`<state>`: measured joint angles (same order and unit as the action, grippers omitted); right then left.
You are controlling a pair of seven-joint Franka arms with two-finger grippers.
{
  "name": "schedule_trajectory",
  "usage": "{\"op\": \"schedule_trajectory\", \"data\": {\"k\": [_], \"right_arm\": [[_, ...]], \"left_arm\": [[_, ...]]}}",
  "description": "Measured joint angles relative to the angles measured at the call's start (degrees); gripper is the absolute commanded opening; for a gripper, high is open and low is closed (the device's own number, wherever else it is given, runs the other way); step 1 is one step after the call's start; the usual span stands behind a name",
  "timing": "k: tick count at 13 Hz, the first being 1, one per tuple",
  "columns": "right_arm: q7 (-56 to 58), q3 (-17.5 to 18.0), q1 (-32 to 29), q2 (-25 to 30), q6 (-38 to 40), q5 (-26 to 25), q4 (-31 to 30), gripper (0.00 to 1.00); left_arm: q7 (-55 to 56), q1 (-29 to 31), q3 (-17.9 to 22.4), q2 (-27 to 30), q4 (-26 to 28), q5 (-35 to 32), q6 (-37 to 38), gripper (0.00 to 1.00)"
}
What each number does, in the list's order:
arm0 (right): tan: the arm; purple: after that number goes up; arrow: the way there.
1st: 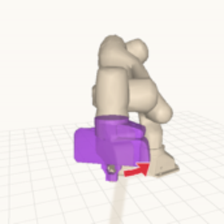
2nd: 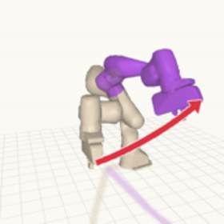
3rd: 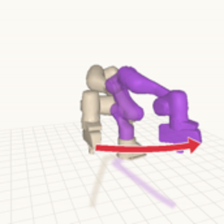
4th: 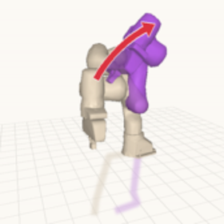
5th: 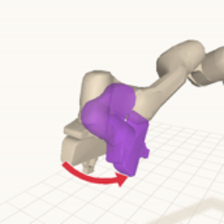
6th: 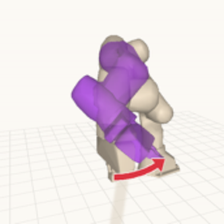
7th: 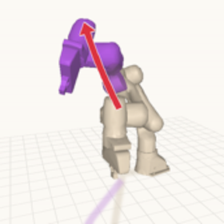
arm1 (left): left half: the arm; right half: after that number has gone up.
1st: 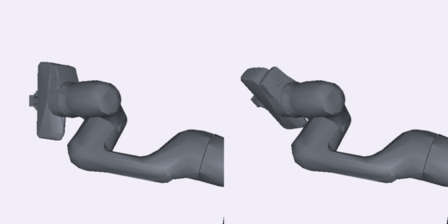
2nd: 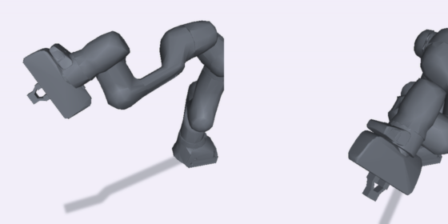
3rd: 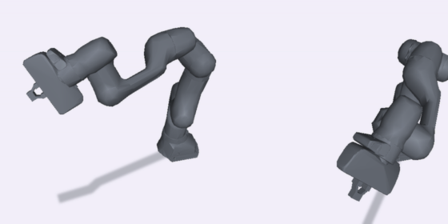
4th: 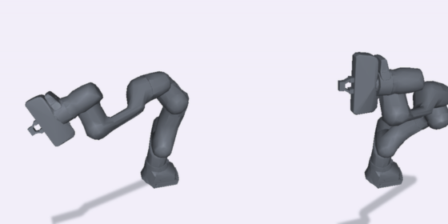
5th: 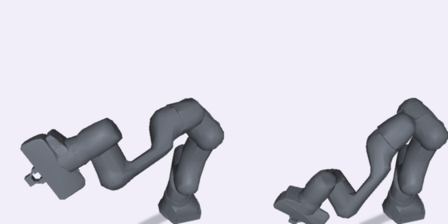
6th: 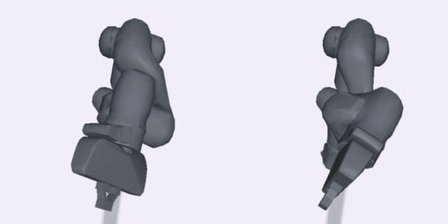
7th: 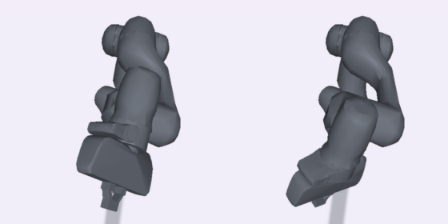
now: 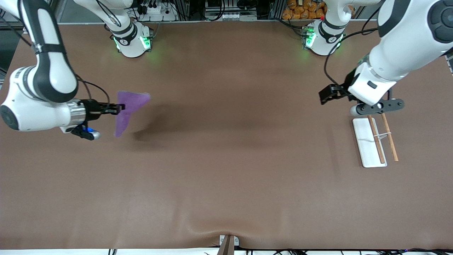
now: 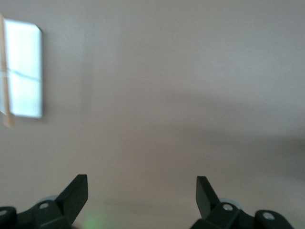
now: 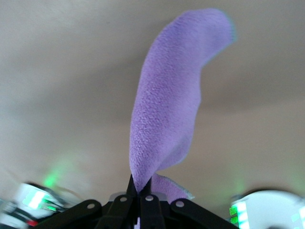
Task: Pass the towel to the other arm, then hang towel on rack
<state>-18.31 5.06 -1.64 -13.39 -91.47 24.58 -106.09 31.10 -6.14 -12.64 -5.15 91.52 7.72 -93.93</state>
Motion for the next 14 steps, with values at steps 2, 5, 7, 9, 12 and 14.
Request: {"op": "schedule_trajectory", "data": {"k": [2,5,7,9,12,14], "right_arm": [[-10.3,0.06,3.81,0.08,-0.01,2.5,1.89,0.0],[-19.88,0.04,4.99,0.08,0.02,7.28,3.5,0.0],[-26.42,0.03,5.69,0.08,0.09,9.64,4.99,0.0],[-35.5,0.04,8.02,0.08,-0.04,13.26,6.69,0.0],[-50.53,0.11,14.43,0.08,-3.12,15.68,8.98,0.0],[-59.75,0.17,19.39,0.08,-7.53,15.87,9.42,0.0]], "left_arm": [[8.54,-0.18,-2.12,-0.97,0.0,1.19,-1.25,1.0],[24.69,-4.2,-4.39,-3.26,0.0,1.26,-5.01,1.0],[33.74,-8.05,-4.51,-4.77,0.0,1.26,-7.66,1.0],[40.78,-10.87,-4.51,-6.1,0.0,1.26,-10.28,1.0],[49.44,-14.67,-4.5,-8.03,-0.02,1.26,-13.52,1.0],[54.0,-17.0,-4.51,-9.24,-0.02,1.26,-15.38,1.0]]}}
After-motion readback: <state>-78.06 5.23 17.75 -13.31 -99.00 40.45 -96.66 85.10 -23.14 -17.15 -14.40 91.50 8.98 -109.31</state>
